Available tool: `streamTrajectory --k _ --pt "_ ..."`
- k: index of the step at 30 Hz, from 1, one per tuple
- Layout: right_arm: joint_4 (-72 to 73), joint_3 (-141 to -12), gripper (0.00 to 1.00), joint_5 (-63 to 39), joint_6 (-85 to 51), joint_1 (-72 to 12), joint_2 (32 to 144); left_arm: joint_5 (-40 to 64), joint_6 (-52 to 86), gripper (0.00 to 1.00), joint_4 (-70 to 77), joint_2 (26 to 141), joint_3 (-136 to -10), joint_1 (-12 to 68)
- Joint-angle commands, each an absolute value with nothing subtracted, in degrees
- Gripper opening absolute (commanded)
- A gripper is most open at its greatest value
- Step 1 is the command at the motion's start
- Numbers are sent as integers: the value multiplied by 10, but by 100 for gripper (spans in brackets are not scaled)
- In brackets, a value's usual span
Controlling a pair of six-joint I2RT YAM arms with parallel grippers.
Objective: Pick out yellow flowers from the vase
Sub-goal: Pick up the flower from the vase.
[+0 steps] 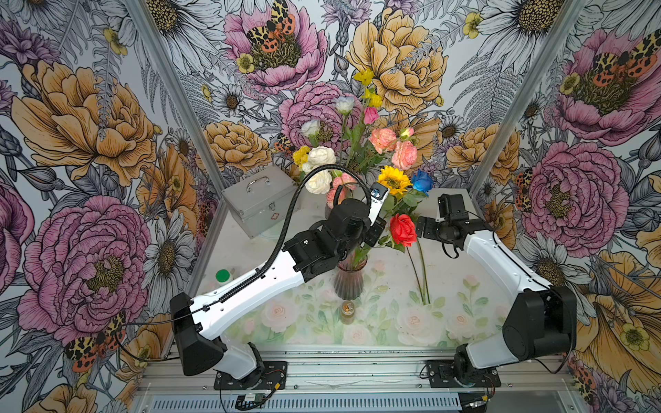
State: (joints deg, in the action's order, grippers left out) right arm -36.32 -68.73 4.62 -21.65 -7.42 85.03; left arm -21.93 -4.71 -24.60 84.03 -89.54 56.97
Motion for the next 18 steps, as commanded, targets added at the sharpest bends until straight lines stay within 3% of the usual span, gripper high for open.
streamTrajectory --k 1,18 --pt "-349 -685 99 37 -223 -73 826 -236 -62 0 -252 820 -939 562" --pt "-365 -691 100 -6 -237 -75 719 -150 -41 0 -261 819 -1142 536"
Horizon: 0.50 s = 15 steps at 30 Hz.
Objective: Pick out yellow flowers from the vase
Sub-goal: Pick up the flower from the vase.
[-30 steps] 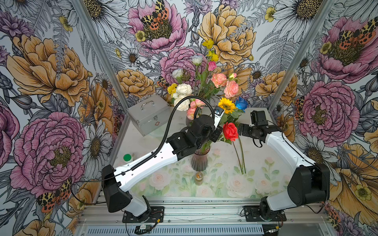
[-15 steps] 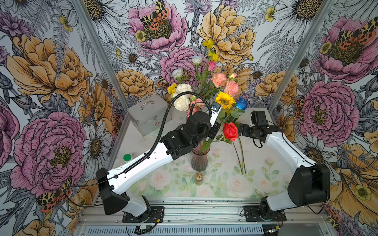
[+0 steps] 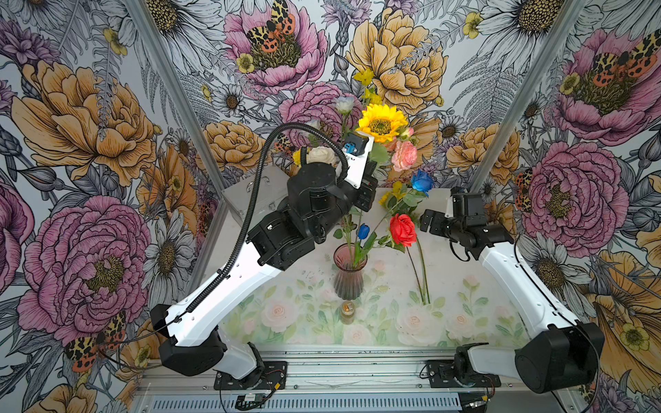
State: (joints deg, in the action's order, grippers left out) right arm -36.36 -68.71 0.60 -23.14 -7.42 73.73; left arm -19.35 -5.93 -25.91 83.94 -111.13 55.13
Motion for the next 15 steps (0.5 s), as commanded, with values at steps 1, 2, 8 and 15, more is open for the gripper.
streamTrajectory --k 1,2,8,15 --pt "-366 -690 100 -9 -238 -75 712 -129 -26 0 -260 818 -1152 525" --pt "-366 -688 100 -12 -238 -75 706 -104 -11 0 -260 818 -1164 514" --pt "-374 -682 99 -30 -241 -77 678 -29 45 0 -260 829 -1229 460" --pt "-374 -695 100 -53 -235 -81 632 26 133 0 -203 839 -1263 402"
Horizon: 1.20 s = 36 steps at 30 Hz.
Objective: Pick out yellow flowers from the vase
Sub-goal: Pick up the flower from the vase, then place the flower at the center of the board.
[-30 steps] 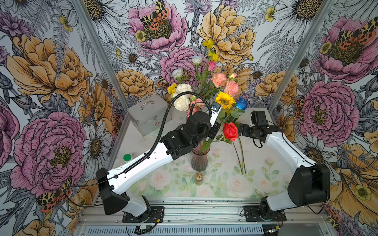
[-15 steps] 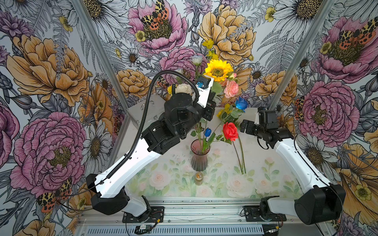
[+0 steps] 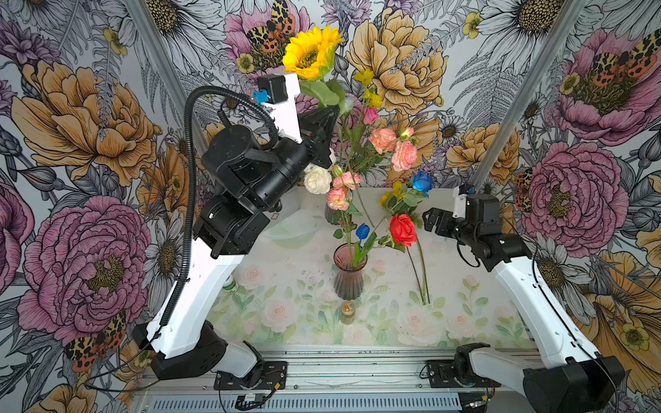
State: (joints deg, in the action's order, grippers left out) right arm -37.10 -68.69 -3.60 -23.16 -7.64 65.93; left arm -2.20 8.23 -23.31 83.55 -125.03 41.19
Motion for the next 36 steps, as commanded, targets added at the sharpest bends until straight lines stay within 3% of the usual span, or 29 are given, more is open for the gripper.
streamTrajectory --k 1,12,17,23,36 --pt "-374 -701 100 -54 -235 -83 622 26 136 0 -200 846 -1274 402" --pt "-395 -818 99 -83 -207 -94 548 -41 241 0 -192 886 -1273 371" --pt "-394 -889 96 -156 -196 -109 570 -65 300 0 -192 898 -1253 366" --pt "-396 -947 92 -186 -162 -167 618 -26 356 0 -194 927 -1256 366" --pt "-424 -991 85 -99 -93 -288 706 27 373 0 -194 944 -1229 398"
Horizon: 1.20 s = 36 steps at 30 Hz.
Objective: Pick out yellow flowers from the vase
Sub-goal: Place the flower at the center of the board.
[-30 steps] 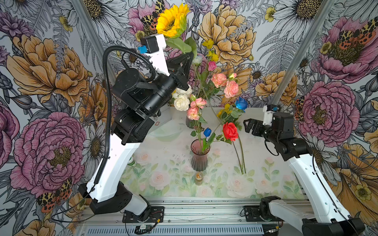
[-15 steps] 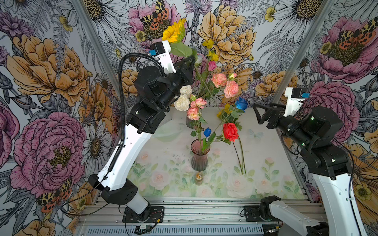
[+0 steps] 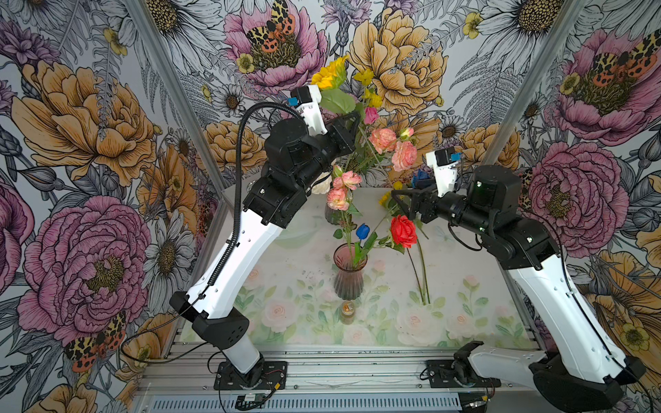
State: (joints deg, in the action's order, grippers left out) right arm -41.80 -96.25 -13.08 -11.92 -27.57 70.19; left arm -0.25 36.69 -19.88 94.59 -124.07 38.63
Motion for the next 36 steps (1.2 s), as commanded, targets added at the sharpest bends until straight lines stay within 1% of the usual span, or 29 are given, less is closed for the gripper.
streamTrajectory --k 1,3,9,12,15,21,25,26,30,31,32,34,36 --pt "-426 -994 84 -93 -90 -292 712 28 375 0 -193 943 -1223 401" --pt "-427 -997 81 -86 -87 -299 722 28 372 0 -193 942 -1214 409" --pt "-427 -999 67 -64 -81 -315 735 36 377 0 -193 941 -1192 417" --pt "-427 -999 58 -56 -79 -318 740 43 381 0 -192 941 -1188 420" --pt "-427 -1002 48 -53 -79 -321 743 43 378 0 -193 942 -1187 425" --pt "-428 -1007 25 -45 -77 -327 747 54 378 0 -193 945 -1183 425" --pt "-429 -1006 4 -38 -75 -330 747 50 362 0 -193 947 -1180 429" --pt "-429 -1007 0 -36 -74 -331 748 45 348 0 -195 947 -1180 431" --pt "-430 -1004 0 -24 -72 -334 743 32 316 0 -200 945 -1175 435" --pt "-430 -1003 0 -21 -70 -333 741 33 312 9 -200 944 -1174 435" --pt "-431 -1003 0 -20 -69 -333 739 35 308 19 -199 944 -1173 436" --pt "-431 -1001 0 -17 -68 -333 735 39 294 54 -200 945 -1171 437" --pt "-432 -1000 0 -15 -66 -333 729 46 280 92 -201 942 -1170 438"
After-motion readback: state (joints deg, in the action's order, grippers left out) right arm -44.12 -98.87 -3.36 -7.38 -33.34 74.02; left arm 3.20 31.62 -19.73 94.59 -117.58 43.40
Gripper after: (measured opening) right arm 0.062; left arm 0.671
